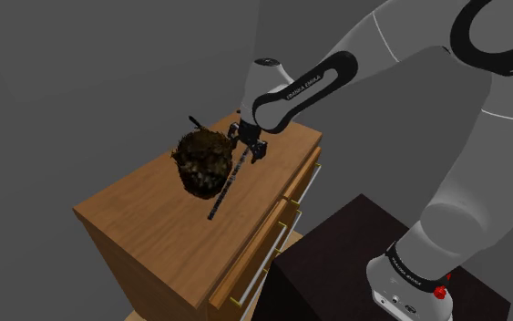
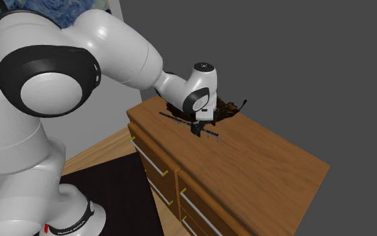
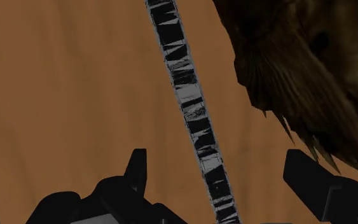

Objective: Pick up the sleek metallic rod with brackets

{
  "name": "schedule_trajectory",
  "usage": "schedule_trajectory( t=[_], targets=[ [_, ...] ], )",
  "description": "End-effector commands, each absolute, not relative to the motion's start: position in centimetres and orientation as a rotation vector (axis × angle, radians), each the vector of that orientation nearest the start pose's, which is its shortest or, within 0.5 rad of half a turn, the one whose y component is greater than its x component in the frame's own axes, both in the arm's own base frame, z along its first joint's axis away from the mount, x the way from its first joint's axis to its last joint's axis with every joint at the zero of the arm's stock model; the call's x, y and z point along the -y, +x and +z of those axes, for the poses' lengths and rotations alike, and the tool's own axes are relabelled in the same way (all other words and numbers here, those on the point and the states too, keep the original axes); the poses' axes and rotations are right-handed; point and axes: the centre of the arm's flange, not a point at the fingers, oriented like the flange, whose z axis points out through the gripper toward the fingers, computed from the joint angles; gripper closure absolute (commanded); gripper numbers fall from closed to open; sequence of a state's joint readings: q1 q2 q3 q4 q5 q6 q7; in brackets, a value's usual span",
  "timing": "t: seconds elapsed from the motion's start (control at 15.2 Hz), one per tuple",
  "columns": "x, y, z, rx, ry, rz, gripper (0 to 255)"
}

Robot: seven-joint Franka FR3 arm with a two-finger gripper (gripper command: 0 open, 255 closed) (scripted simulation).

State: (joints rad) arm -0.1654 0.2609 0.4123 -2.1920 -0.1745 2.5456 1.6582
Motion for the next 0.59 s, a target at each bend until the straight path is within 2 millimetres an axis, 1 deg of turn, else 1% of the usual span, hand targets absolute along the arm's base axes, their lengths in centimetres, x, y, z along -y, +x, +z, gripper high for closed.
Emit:
schedule_trajectory(
  t=[0.0,0.07,0.13,0.2,0.26,0.33,0.4,0.46,0.53],
  targets=[
    [-16.3,53.3,25.3,-1.807,-2.517,-0.002,0],
    [-16.1,52.9,24.9,-1.806,-2.517,-0.001,255],
    [-16.3,52.9,24.7,-1.806,-2.518,-0.002,255],
    [-15.7,54.1,24.6,-1.805,-2.517,-0.002,255],
    [-15.5,54.3,24.9,-1.806,-2.516,-0.002,255],
    [-15.9,54.1,24.8,-1.806,-2.517,-0.001,255],
    [-16.4,54.4,23.9,-1.808,-2.517,-0.004,255],
    [-17.1,54.2,24.5,-1.811,-2.517,-0.007,255],
    [-17.5,54.2,24.2,-1.812,-2.517,-0.009,255]
  ],
)
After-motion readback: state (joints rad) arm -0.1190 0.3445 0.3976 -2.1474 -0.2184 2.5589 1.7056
